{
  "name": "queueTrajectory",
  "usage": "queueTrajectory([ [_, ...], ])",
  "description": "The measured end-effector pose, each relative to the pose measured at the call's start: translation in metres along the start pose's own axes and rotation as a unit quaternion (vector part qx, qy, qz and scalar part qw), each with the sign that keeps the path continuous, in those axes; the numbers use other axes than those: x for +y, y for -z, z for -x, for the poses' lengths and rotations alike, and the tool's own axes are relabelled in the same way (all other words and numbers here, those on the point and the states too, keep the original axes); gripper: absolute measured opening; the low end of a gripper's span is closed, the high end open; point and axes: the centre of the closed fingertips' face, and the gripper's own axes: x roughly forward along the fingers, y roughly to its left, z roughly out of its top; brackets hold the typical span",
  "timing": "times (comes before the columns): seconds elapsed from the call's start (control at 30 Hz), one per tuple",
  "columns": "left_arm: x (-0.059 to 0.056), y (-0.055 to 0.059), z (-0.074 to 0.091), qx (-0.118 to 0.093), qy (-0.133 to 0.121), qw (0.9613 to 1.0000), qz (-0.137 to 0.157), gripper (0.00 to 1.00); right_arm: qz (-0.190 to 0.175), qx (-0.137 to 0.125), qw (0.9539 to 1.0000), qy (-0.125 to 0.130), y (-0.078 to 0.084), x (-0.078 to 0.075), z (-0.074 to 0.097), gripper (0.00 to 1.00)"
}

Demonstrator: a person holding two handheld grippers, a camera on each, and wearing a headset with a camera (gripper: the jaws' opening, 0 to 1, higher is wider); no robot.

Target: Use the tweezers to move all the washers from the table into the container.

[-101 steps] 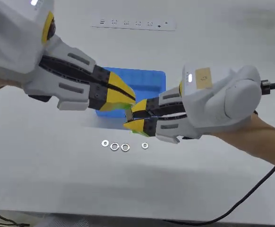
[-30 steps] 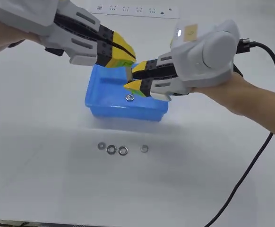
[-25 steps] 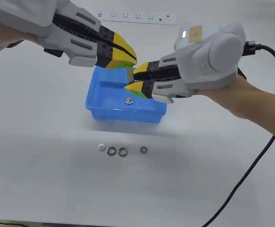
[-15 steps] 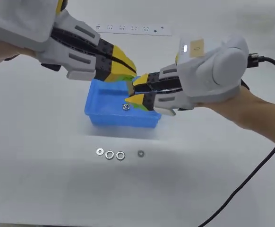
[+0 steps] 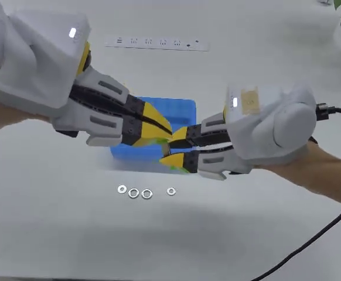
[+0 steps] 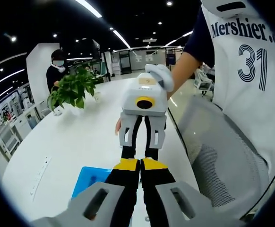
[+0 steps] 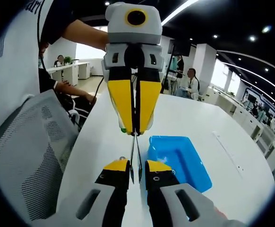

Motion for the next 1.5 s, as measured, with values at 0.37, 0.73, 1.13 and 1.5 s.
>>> queueTrajectory([
  [0.37,-0.014,0.013,-0.011,-0.005,-0.005,0.9995,0.031,0.05,-0.029,0.004,0.9996,-0.006,0.017,0.019,-0.004,0.14],
  [0.73,-0.021,0.023,-0.024,-0.010,-0.027,0.9983,0.050,0.05,-0.043,0.015,0.9990,-0.001,0.031,0.029,-0.007,0.14],
  [1.13,-0.014,0.036,-0.024,0.000,-0.049,0.9971,0.059,0.05,-0.059,0.017,0.9981,-0.001,0.037,0.026,-0.018,0.14],
  [1.5,-0.010,0.040,-0.028,0.000,-0.052,0.9968,0.061,0.05,-0.061,0.021,0.9979,-0.003,0.041,0.024,-0.018,0.14],
])
